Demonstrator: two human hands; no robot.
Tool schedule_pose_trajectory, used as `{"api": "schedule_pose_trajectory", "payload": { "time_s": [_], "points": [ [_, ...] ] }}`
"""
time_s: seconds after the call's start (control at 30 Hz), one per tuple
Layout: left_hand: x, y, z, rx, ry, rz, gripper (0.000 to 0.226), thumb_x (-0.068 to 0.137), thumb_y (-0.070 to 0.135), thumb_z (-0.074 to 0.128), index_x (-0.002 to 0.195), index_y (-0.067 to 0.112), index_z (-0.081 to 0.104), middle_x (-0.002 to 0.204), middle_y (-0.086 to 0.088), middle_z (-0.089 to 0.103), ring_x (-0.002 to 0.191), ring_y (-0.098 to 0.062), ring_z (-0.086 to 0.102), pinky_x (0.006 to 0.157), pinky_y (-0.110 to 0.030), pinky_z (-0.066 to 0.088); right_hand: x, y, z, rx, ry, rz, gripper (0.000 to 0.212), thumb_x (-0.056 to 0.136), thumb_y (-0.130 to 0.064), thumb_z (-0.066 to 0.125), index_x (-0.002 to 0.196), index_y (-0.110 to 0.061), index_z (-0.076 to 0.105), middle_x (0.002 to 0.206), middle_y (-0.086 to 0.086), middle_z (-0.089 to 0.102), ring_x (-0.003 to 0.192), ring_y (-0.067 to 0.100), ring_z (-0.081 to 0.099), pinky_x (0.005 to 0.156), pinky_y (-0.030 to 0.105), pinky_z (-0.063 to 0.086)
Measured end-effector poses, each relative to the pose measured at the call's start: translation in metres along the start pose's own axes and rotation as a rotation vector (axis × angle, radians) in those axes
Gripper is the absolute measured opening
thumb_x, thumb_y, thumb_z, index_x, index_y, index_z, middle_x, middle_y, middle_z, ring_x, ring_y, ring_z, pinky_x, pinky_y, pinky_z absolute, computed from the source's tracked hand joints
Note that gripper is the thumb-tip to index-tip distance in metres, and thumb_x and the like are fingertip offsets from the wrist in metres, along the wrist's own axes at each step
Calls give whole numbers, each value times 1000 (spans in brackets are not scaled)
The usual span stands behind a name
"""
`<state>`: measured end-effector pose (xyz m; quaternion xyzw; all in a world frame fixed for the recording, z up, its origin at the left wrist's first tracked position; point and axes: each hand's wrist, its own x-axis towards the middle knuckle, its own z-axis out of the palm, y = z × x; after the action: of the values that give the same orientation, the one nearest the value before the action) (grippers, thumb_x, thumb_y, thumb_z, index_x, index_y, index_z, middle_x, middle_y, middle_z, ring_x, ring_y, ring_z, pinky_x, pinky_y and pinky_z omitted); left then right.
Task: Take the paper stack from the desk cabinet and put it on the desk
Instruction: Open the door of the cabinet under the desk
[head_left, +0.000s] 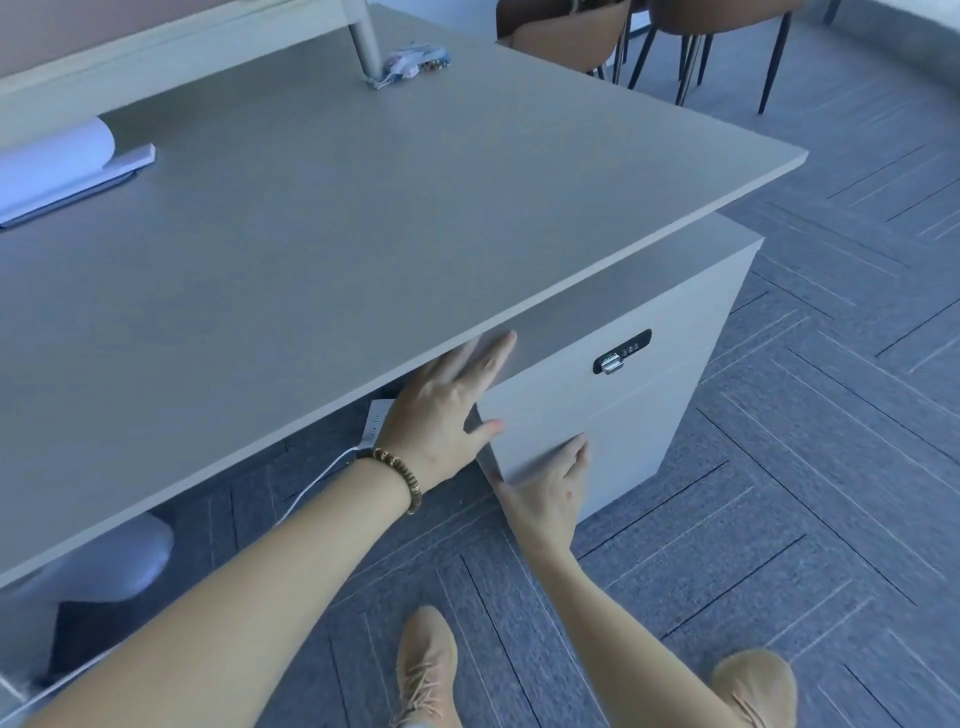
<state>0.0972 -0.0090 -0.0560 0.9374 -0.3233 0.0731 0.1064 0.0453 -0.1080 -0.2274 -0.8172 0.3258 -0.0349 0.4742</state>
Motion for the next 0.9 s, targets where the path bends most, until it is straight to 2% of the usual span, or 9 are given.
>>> {"api": "schedule_pose_trajectory", "payload": {
  "time_s": [0.13, 0.27, 0.33, 0.43, 0.53, 0.63, 0.77, 0.83, 0.9],
  "points": [
    [2, 1, 0, 0, -30, -9, 92, 83, 36, 73, 156, 34, 18, 165, 2, 19, 148, -24, 24, 110, -25, 18, -3, 9, -5, -31, 0, -26, 131, 62, -51, 75, 154, -15, -12, 165, 9, 0, 151, 27, 12, 122, 40, 22],
    [1, 3, -3, 8, -68, -36, 92, 84, 36, 72, 156, 34, 16, 166, 2, 13, 150, -26, 18, 113, -37, 33, -17, 29, -28, -53, -32, -54, 128, 65, -56, 73, 154, -20, -11, 165, 0, -1, 150, 25, 15, 119, 41, 29],
    [0, 6, -5, 19, -92, -65, 93, 85, 37, 72, 156, 36, 13, 167, 3, 10, 151, -26, 14, 109, -40, 39, -26, 44, -46, -84, -91, -82, 121, 70, -49, 72, 155, -19, -9, 165, 3, 3, 149, 28, 19, 118, 40, 29],
    [0, 8, -9, 51, -122, -109, 95, 84, 38, 72, 156, 38, 10, 167, 4, 8, 152, -24, 12, 107, -42, 43, -44, 66, -78, -128, -135, -123, 107, 77, -42, 68, 156, -16, 1, 163, 6, 14, 142, 33, 31, 114, 44, 34],
    [0, 18, -15, 90, -145, -151, 96, 85, 34, 73, 156, 38, 9, 167, 2, 7, 153, -26, 9, 101, -47, 49, -64, 85, -113, -136, -114, -130, 95, 75, -38, 61, 155, -15, 15, 153, 4, 31, 125, 34, 49, 103, 46, 42],
    [-2, 31, -20, 124, -154, -196, 95, 85, 23, 73, 157, 32, 11, 167, -1, 8, 153, -26, 6, 100, -51, 49, -74, 100, -146, -126, -81, -139, 90, 70, -27, 57, 152, -27, 20, 137, -2, 47, 112, 27, 57, 94, 45, 47],
    [-4, 39, -21, 170, -188, -243, 98, 86, 9, 70, 157, 30, 6, 168, -1, 4, 154, -27, 1, 107, -54, 43, -75, 121, -186, 57, -74, -22, 77, 71, -6, 58, 131, -47, 34, 127, -10, 61, 96, 14, 69, 72, 42, 60],
    [-4, 44, -22, 179, -221, -275, 100, 86, 10, 69, 157, 29, 1, 168, -1, 0, 154, -27, -3, 108, -52, 41, -73, 131, -208, 55, -37, 35, 57, 75, -2, 59, 116, -39, 45, 118, -6, 66, 84, 12, 69, 62, 34, 59],
    [-3, 50, -22, 166, -236, -302, 102, 86, 10, 69, 158, 28, -1, 168, -2, -3, 153, -28, -6, 109, -50, 39, -71, 138, -231, -9, 47, 102, 40, 75, -1, 57, 105, -26, 54, 107, 3, 65, 86, 20, 65, 64, 34, 53]
  ]
}}
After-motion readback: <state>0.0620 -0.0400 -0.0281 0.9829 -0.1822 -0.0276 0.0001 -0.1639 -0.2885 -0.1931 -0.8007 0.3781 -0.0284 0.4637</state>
